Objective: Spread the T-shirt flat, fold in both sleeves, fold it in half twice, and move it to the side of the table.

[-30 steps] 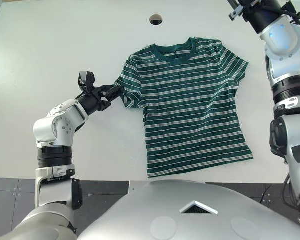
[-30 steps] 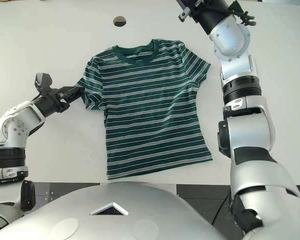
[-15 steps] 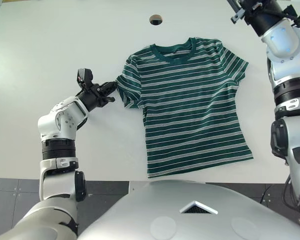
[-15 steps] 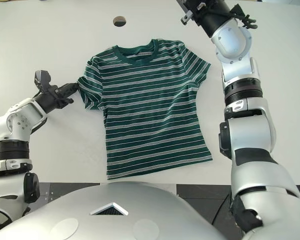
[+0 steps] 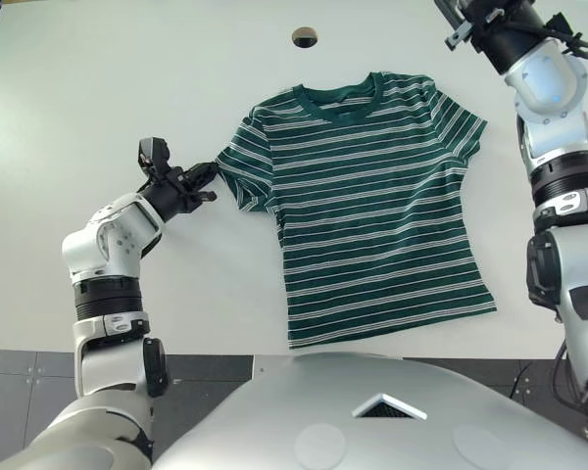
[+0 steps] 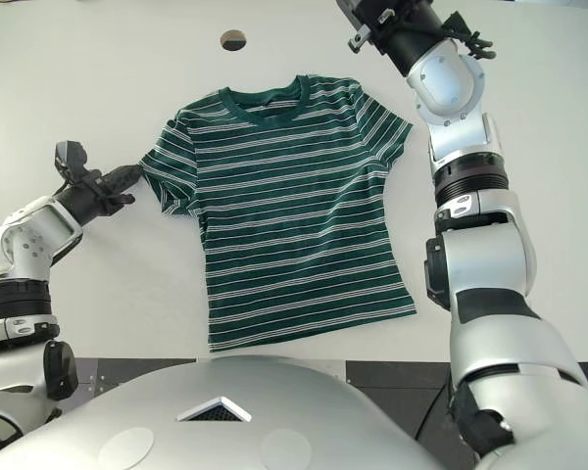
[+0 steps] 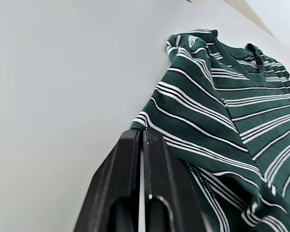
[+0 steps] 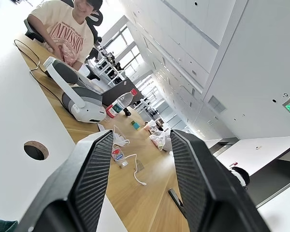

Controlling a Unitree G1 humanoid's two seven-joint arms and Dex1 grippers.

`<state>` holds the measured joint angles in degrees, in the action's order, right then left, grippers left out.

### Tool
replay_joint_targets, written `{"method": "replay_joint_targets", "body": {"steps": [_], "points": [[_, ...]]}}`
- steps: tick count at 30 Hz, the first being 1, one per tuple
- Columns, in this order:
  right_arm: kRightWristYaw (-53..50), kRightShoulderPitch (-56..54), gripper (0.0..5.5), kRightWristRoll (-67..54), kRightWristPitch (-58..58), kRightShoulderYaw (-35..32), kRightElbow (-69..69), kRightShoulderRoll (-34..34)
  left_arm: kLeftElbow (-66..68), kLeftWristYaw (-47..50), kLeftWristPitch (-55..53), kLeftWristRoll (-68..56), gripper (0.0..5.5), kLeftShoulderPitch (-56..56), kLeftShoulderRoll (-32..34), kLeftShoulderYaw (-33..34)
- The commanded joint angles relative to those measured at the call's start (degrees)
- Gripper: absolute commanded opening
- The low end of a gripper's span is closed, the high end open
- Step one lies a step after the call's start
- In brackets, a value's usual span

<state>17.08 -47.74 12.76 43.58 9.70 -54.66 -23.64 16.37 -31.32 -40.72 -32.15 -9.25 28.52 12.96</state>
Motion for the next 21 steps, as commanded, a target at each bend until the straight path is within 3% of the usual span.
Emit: {"method": "replay_joint_targets", "body": {"steps": [1,11,21], "points": [[0.7,-1.5,2.17,0.3,-0.1,0.0,-0.3,0.6,1.6,-3.2,-0.8,0.6,0.13,-1.8,4.2,1.7],[0.8,-0.4,2.17,-0.3,-0.2,-0.5,0.9,0.9,6.6,-6.7,-1.7,-0.5,0.13,-8.1,6.3,5.9],[1.4,0.0,2.17,-0.7,-0.5,-0.6,2.0,1.2,-6.8,-3.6,-8.4,-3.0,0.13,-7.7,3.6,4.9]]}}
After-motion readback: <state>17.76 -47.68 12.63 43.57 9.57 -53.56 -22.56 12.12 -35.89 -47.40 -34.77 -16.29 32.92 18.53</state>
